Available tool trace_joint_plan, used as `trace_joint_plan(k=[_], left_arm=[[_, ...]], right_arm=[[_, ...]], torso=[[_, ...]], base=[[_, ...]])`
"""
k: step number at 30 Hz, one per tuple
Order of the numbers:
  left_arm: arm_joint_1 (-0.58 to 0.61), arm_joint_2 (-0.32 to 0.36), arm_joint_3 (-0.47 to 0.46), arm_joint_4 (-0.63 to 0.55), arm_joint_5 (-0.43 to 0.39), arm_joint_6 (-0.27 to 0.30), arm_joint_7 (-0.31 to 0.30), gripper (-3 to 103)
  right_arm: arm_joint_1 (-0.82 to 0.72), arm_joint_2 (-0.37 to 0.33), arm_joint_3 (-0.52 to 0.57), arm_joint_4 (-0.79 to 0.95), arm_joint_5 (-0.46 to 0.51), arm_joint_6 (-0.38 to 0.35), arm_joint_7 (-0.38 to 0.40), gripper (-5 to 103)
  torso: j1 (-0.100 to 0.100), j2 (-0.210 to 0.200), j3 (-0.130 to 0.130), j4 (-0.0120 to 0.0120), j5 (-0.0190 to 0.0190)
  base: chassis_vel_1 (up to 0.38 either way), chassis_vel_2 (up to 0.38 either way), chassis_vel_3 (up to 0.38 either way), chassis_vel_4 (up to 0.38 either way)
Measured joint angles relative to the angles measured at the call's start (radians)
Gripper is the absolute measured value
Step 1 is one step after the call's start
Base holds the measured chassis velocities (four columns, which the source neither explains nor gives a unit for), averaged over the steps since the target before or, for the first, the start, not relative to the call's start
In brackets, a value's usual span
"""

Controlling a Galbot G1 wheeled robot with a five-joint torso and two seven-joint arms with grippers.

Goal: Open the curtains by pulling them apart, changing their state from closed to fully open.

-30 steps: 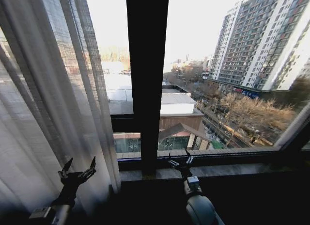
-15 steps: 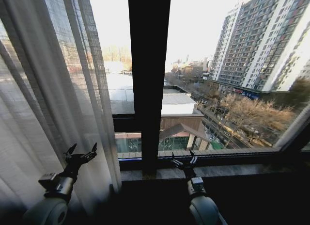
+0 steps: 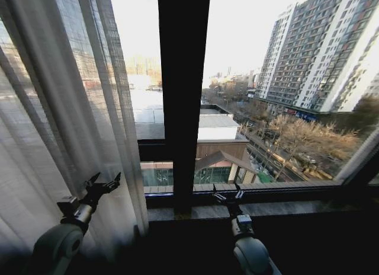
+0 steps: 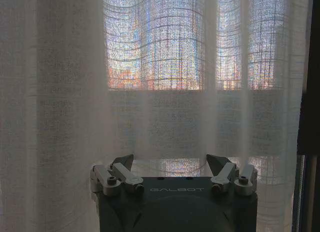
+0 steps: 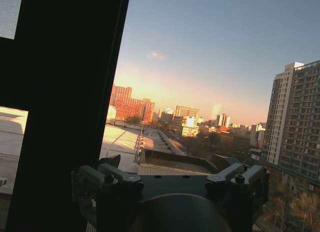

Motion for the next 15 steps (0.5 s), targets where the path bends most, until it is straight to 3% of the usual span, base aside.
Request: trace_joint_plan(k=[2,7,10,13,15], left_arm=[[-0.001,0.009,0.001,0.002,-0.006,0.000,0.018,71],[0.008,0.016,-0.001,0.002,-0.006,-0.002,0.050,60],[0.015,0.022,-0.006,0.002,-0.004,-0.006,0.070,43],[0.017,0.024,-0.009,0.003,-0.003,-0.008,0.079,38],[0.018,0.027,-0.012,0.006,-0.002,-0.009,0.085,28]], right_arm=[[0.005,0.001,0.002,-0.006,0.001,0.001,0.000,100],[0.010,0.006,0.005,-0.011,0.002,0.001,0.000,100],[0.013,0.014,0.008,-0.017,0.002,0.002,0.000,100],[0.015,0.017,0.008,-0.021,0.002,0.003,0.001,100],[0.017,0.022,0.009,-0.023,0.002,0.004,0.001,100]], torso=[[0.000,0.000,0.000,0.0000,0.0000],[0.000,0.000,0.000,0.0000,0.0000],[0.000,0.000,0.000,0.0001,0.0000],[0.000,0.000,0.000,0.0000,0.0000],[0.000,0.000,0.000,0.0000,0.0001]], base=[[0.000,0.000,0.000,0.000],[0.000,0.000,0.000,0.000],[0.000,0.000,0.000,0.000],[0.000,0.000,0.000,0.000],[0.000,0.000,0.000,0.000]])
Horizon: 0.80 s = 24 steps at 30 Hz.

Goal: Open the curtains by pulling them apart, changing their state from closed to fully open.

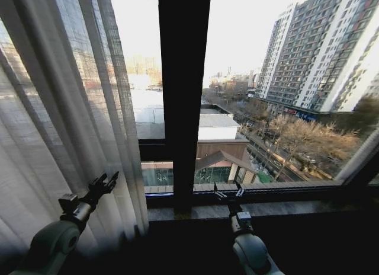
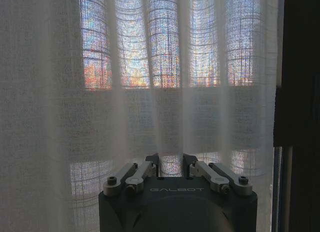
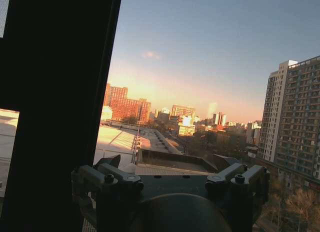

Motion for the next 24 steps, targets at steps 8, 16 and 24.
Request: trace_joint_plan(k=[8,16,24], left_arm=[[-0.005,0.003,0.000,0.003,0.001,-0.001,0.004,2],[0.009,-0.009,-0.008,-0.013,0.003,-0.004,0.010,0],[0.024,-0.020,-0.018,-0.022,0.010,-0.010,0.023,0]], right_arm=[[0.011,0.004,0.003,0.007,0.027,-0.007,0.015,100],[0.011,0.005,-0.002,0.013,-0.035,-0.036,-0.001,100],[0.013,0.010,-0.010,0.003,-0.053,-0.037,-0.005,100]], torso=[[0.000,0.000,0.000,0.0000,0.0000],[0.000,0.000,0.000,0.0000,0.0000],[0.000,0.000,0.000,0.0000,0.0000]], base=[[0.000,0.000,0.000,0.000],[0.000,0.000,0.000,0.000],[0.025,0.026,-0.023,-0.028]])
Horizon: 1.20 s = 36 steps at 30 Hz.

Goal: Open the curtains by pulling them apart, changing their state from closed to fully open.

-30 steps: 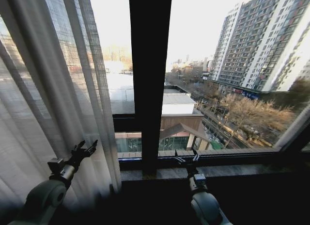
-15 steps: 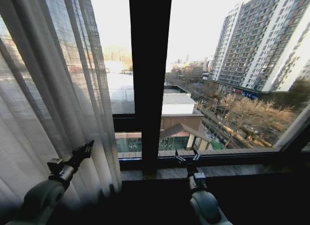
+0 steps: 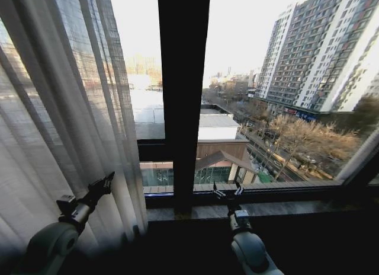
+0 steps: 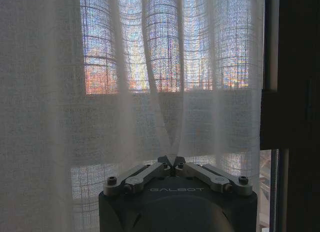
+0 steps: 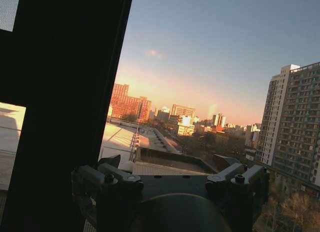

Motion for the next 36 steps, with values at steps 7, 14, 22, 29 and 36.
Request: trace_joint_plan(k=[7,14,22,29,36], left_arm=[[0.007,-0.015,0.004,-0.011,0.017,-0.005,0.001,0],[0.018,-0.027,0.003,-0.031,0.024,-0.007,0.002,0],[0.040,-0.039,-0.008,-0.053,0.028,-0.011,0.002,0],[0.057,-0.053,-0.013,-0.071,0.035,-0.015,0.002,0],[0.071,-0.064,-0.017,-0.085,0.046,-0.018,0.002,0]], right_arm=[[-0.001,-0.004,0.000,-0.002,-0.002,0.001,-0.002,100],[-0.001,-0.003,-0.001,-0.002,0.000,0.004,-0.004,100],[-0.005,-0.002,-0.009,0.007,0.000,0.005,-0.007,100],[-0.020,-0.010,-0.008,0.024,0.000,0.006,-0.008,100],[-0.029,-0.014,-0.008,0.035,0.000,0.008,-0.008,100]], torso=[[0.000,0.000,0.000,-0.0002,0.0001],[0.000,0.000,0.000,0.0000,-0.0003],[0.000,0.000,0.000,0.0001,0.0000],[0.000,0.000,0.000,0.0001,-0.0003],[0.000,0.000,0.000,-0.0001,-0.0002]], base=[[0.136,0.144,-0.156,-0.153],[0.258,0.272,-0.245,-0.273],[0.335,0.325,-0.340,-0.303],[0.352,0.345,-0.358,-0.360],[0.354,0.367,-0.363,-0.357]])
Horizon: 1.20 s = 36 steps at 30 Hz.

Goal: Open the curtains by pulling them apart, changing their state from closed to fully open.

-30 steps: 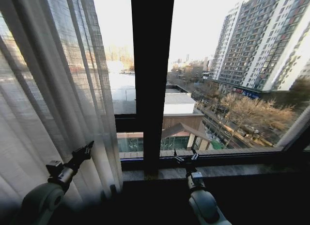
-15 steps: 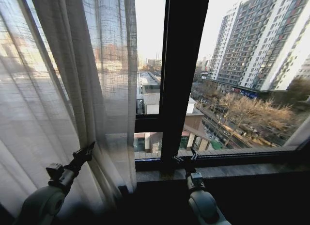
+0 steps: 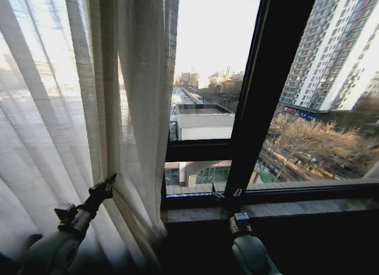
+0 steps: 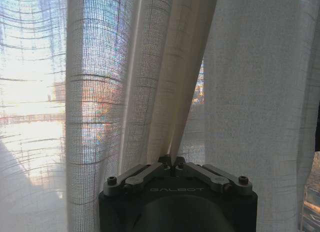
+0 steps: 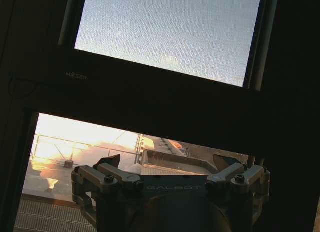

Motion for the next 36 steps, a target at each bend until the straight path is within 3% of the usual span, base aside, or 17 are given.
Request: trace_joint_plan(k=[36], left_arm=[[0.027,-0.031,-0.022,-0.019,0.011,-0.017,0.001,0]], right_arm=[[0.006,0.005,-0.030,-0.013,-0.028,0.021,-0.016,100]], torso=[[0.000,0.000,0.000,0.0000,0.0004]], base=[[0.353,0.349,-0.353,-0.348]])
